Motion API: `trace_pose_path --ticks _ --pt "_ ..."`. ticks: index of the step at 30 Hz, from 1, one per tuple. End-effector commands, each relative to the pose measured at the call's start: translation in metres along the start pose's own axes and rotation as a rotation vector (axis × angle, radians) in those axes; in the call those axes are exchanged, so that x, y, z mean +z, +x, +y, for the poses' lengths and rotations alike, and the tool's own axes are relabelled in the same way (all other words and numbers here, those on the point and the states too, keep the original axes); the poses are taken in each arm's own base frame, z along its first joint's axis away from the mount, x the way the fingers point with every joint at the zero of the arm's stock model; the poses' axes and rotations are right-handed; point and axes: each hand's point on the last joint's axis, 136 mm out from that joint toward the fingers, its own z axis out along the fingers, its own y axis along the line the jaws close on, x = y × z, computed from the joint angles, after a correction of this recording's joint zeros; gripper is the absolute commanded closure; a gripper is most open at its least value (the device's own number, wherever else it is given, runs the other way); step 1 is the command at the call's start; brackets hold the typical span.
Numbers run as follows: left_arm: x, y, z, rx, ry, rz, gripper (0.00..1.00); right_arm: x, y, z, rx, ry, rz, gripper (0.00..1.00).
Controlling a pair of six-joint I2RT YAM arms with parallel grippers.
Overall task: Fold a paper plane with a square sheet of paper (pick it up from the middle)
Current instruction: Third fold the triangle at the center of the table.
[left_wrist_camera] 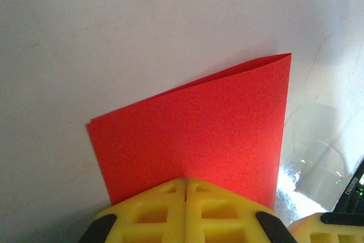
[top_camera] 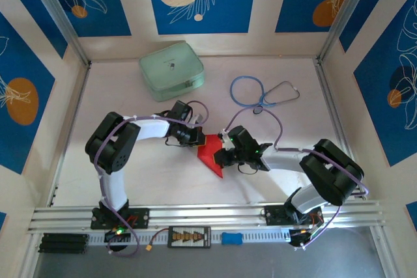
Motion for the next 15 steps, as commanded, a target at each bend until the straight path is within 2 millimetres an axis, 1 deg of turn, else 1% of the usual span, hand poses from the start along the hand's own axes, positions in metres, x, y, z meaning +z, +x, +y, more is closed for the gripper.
trace_pose_path --ticks 1,11,15 --pt "0.0075 0.0167 0.0255 -0.031 -0.093 0.036 0.94 0.0006 -0.0017 0.0031 -0.013 -0.013 0.016 1.00" --pt "0.0046 0.0167 0.0239 -0.030 -0.094 0.032 0.94 -0.0067 0.0074 0.0017 0.016 -0.013 0.022 1.00" --pt "0.0044 0.0152 0.0215 -0.034 -0.087 0.027 0.94 -0.0043 0.0074 -0.0023 0.014 -0.003 0.013 1.00"
